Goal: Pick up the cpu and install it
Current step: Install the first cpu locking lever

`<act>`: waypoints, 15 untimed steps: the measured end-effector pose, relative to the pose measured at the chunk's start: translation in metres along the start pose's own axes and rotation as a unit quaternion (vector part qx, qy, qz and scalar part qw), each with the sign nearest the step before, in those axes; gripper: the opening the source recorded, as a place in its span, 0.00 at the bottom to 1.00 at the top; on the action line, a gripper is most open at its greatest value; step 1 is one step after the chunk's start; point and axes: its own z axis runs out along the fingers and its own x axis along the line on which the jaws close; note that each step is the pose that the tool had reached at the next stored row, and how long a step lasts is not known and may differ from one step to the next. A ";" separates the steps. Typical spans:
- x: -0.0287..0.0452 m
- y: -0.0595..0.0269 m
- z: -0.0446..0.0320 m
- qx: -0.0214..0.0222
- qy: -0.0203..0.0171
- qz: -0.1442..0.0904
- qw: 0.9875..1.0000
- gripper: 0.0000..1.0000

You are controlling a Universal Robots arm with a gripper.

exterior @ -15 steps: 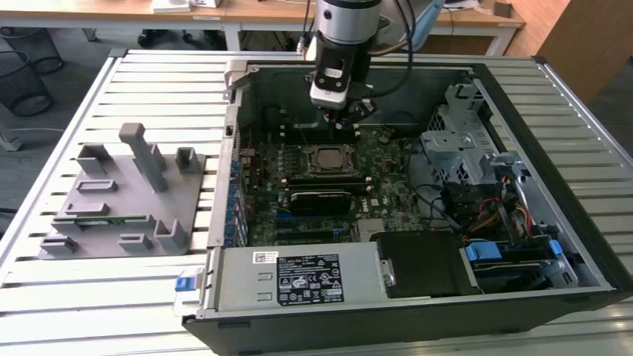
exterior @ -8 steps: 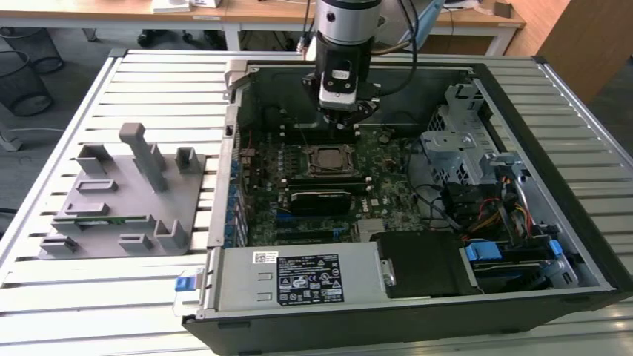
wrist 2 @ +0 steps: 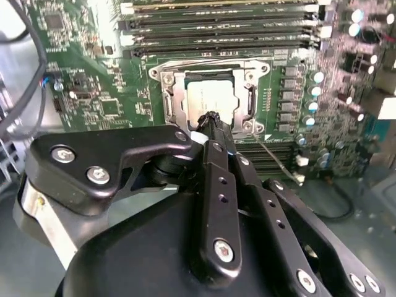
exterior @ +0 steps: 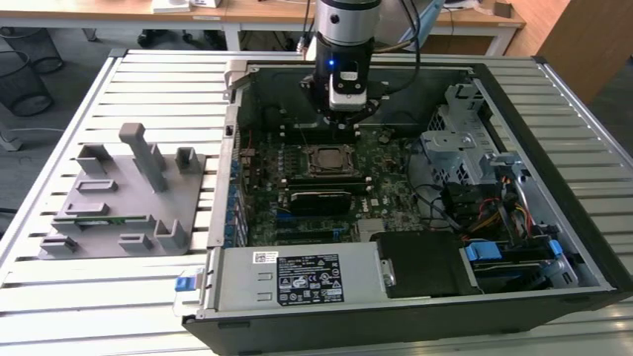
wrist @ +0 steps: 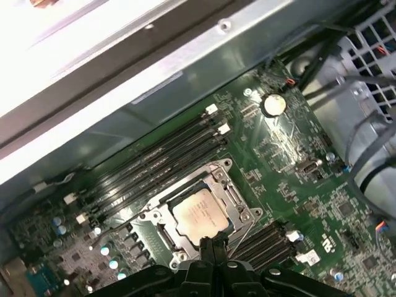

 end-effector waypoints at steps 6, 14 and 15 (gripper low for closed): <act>0.0000 0.0000 0.0006 -0.001 -0.001 -0.054 0.999 0.11; 0.0000 0.0000 0.0015 -0.002 -0.001 -0.127 0.992 0.11; 0.0000 0.0000 0.0016 -0.002 -0.001 -0.136 0.991 0.11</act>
